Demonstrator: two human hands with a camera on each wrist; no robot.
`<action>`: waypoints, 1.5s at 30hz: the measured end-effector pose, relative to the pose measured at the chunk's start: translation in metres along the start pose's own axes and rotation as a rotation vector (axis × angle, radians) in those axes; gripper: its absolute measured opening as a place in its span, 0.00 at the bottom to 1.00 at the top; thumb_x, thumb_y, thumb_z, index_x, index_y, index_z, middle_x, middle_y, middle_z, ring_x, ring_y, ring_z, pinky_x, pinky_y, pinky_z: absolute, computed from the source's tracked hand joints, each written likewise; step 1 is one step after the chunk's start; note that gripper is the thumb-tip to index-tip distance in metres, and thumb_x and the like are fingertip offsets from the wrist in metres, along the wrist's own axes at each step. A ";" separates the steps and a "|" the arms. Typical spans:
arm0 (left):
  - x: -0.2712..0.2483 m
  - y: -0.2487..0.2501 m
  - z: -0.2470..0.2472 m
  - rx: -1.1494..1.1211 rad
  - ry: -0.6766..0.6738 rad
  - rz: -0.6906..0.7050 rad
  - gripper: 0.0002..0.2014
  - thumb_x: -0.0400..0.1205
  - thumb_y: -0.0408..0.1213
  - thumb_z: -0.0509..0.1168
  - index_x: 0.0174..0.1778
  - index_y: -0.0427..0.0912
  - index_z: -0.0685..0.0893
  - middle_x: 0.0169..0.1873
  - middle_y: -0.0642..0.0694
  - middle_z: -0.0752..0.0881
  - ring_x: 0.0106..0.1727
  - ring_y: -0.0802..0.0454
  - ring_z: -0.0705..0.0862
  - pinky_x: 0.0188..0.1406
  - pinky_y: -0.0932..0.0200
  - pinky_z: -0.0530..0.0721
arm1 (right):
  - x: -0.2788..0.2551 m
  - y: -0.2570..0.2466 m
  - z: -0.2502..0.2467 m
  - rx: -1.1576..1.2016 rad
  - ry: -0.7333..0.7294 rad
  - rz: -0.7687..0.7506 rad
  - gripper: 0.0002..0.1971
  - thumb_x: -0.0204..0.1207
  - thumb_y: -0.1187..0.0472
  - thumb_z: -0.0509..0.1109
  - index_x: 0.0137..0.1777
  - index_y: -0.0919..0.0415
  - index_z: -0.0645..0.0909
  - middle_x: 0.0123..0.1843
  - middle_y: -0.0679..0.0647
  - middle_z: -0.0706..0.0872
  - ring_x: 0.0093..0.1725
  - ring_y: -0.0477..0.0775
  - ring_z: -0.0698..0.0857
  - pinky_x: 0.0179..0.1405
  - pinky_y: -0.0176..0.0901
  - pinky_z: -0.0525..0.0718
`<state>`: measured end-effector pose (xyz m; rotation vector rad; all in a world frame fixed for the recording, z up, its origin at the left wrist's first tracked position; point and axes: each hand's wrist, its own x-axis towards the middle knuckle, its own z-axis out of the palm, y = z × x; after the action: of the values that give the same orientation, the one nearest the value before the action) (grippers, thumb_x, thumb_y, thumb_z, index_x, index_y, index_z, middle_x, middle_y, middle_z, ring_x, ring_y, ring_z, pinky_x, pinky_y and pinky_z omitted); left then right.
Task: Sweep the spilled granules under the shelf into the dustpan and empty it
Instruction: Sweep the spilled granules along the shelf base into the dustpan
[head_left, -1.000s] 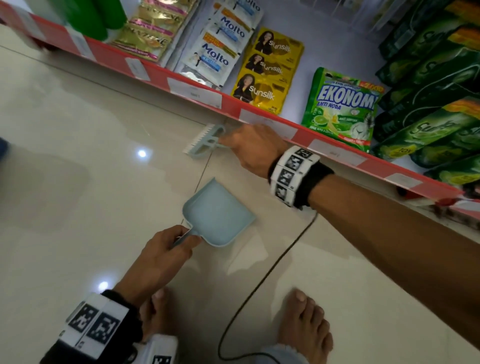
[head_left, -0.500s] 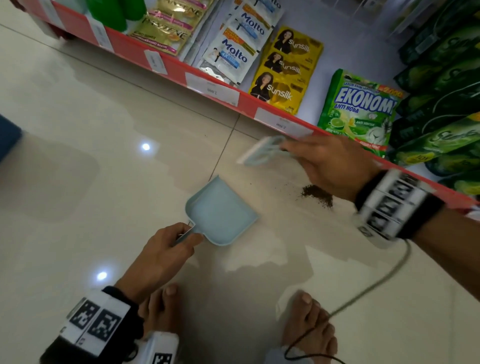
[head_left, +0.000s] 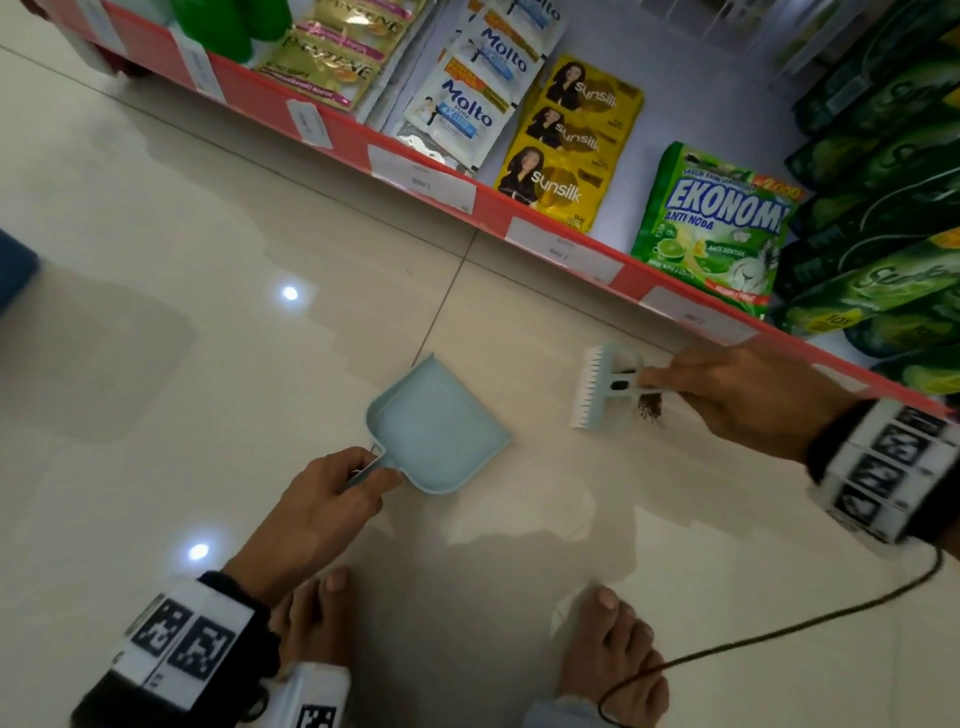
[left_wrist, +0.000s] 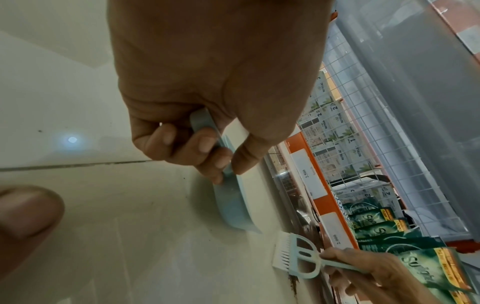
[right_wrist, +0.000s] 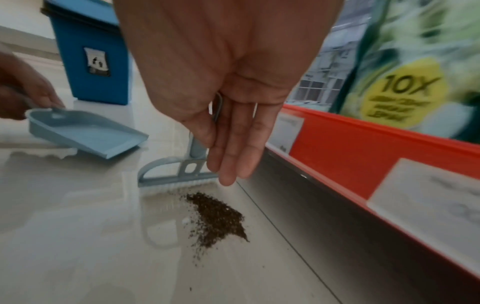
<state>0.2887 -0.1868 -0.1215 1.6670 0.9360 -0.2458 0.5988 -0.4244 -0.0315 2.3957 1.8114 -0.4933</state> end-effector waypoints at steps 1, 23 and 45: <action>0.001 0.001 0.001 -0.012 -0.005 -0.001 0.16 0.82 0.46 0.66 0.40 0.33 0.83 0.22 0.52 0.80 0.23 0.62 0.75 0.31 0.56 0.74 | -0.006 0.003 -0.002 0.017 0.033 0.010 0.21 0.74 0.72 0.74 0.65 0.55 0.86 0.48 0.56 0.91 0.38 0.63 0.89 0.32 0.52 0.87; 0.023 0.041 0.036 -0.007 -0.116 0.053 0.15 0.81 0.46 0.67 0.34 0.40 0.80 0.22 0.53 0.78 0.27 0.54 0.73 0.35 0.52 0.71 | -0.050 0.012 0.009 0.195 0.262 0.231 0.15 0.79 0.63 0.69 0.64 0.56 0.87 0.50 0.56 0.93 0.42 0.63 0.91 0.42 0.57 0.89; 0.025 0.054 0.051 0.004 -0.181 0.056 0.15 0.82 0.44 0.67 0.37 0.35 0.80 0.21 0.54 0.76 0.26 0.56 0.72 0.34 0.55 0.70 | -0.078 -0.023 0.044 0.115 0.459 0.722 0.08 0.81 0.57 0.67 0.55 0.51 0.86 0.40 0.54 0.88 0.33 0.58 0.86 0.31 0.40 0.78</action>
<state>0.3578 -0.2226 -0.1139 1.6424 0.7534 -0.3549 0.5499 -0.5011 -0.0461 3.1718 0.8797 0.0393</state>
